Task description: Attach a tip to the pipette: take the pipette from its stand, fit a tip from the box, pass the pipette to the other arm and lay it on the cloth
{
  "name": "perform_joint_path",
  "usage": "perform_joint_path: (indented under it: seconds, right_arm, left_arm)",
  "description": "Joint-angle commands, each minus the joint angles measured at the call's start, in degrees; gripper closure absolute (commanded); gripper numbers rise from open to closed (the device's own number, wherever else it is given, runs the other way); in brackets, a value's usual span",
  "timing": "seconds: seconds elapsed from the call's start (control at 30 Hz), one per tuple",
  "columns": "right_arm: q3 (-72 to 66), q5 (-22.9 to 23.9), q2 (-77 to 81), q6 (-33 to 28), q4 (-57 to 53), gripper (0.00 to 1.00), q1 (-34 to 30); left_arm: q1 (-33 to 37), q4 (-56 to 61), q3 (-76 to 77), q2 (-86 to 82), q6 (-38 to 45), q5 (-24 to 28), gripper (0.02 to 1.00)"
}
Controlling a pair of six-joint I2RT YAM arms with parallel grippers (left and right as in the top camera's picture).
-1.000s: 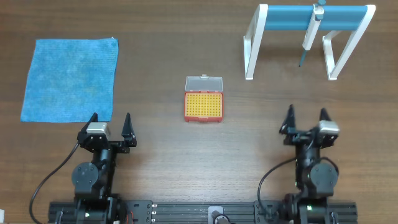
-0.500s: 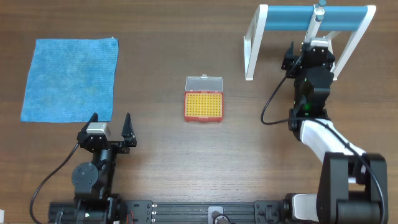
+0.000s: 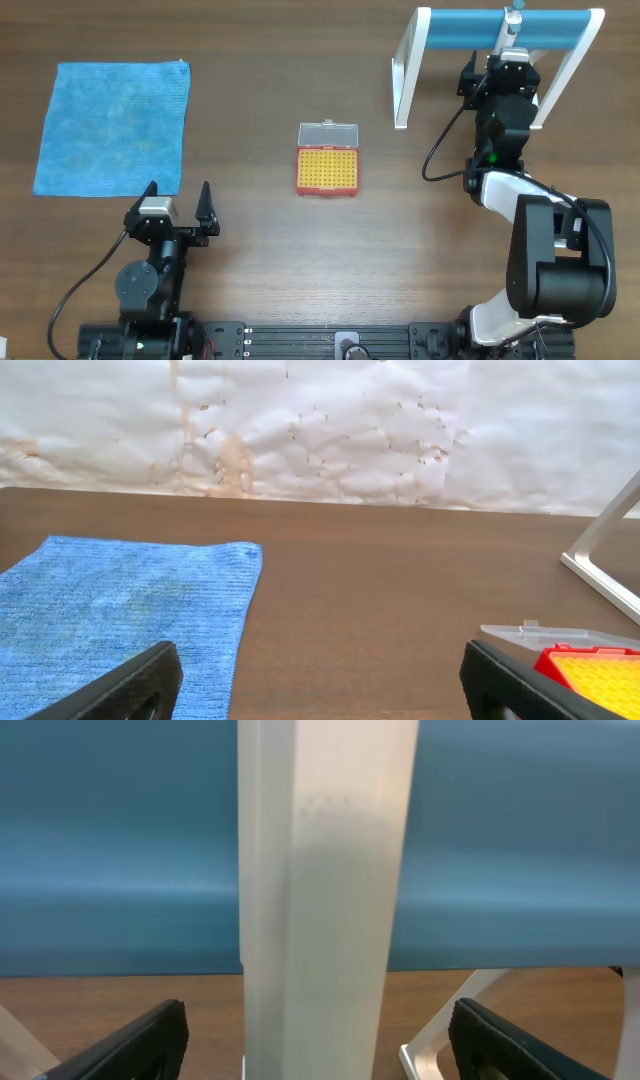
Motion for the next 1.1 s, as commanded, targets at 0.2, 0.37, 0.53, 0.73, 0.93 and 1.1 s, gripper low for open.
perform_joint_path:
  seconds: [0.2, 0.37, 0.53, 0.73, 0.93, 1.1]
  right_arm:
    - [0.8, -5.9, 0.6, -0.4, 0.3, 0.921, -0.2]
    - [0.8, -5.9, -1.6, -0.4, -1.1, 0.919, -0.2]
    - [0.8, -5.9, -8.2, -0.4, -11.9, 0.923, -0.2]
    - [0.8, -5.9, -19.7, -0.4, -19.5, 0.923, -0.3]
    - [-3.3, -9.9, -30.1, -0.4, -20.3, 0.921, 6.8]
    - [-17.5, -20.3, -31.9, 10.7, 4.6, 0.921, 18.4]
  left_arm:
    - [0.4, -0.2, -0.1, -0.3, 0.5, 1.1, 0.119]
    - [0.4, -0.2, -0.1, -0.3, 0.5, 1.1, 0.117]
    - [0.4, -0.2, -0.1, -0.3, 0.5, 1.1, 0.119]
    - [0.4, -0.2, -0.1, -0.3, 0.5, 1.1, 0.117]
    - [0.4, -0.2, -0.1, -0.3, 0.5, 1.1, 0.119]
    - [0.4, -0.2, -0.1, -0.3, 0.5, 1.1, 0.117]
